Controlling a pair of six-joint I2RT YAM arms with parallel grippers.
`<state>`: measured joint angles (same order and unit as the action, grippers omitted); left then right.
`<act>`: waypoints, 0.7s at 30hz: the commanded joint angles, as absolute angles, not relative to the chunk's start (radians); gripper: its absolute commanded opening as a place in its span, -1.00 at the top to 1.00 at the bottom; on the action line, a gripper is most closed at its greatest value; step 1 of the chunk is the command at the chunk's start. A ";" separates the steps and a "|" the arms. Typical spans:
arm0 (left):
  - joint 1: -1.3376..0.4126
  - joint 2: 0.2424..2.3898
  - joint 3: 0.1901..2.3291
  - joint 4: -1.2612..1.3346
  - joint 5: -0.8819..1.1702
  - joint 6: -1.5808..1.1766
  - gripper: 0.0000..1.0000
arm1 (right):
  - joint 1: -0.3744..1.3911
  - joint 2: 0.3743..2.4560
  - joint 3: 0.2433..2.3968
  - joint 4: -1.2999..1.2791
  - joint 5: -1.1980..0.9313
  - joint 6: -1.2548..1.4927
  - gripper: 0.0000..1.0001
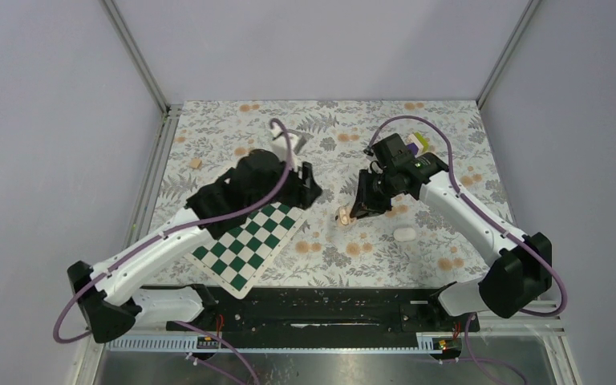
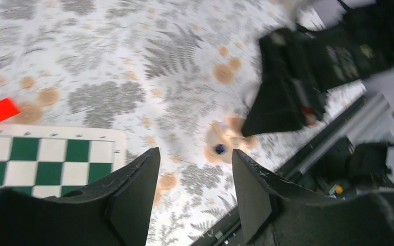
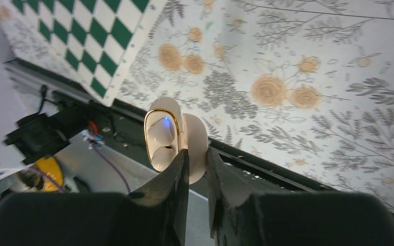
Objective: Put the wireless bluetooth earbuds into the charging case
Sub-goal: Place the charging case with the earbuds at the center of the board.
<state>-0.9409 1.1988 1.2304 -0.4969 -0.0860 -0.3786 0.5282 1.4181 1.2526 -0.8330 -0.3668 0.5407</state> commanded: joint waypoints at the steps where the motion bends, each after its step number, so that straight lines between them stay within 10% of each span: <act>1: -0.786 1.145 1.130 -0.400 0.059 -0.473 -0.11 | 0.547 1.410 1.197 -0.794 -0.200 0.492 1.00; 21: -0.695 1.242 1.035 -0.380 0.163 -0.572 -0.11 | 0.572 1.662 1.150 -0.571 -0.098 0.616 1.00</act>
<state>-0.6987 1.2617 1.0439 -0.4492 0.1329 -0.5541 0.5640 1.6650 1.1561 -0.6037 -0.1917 0.5831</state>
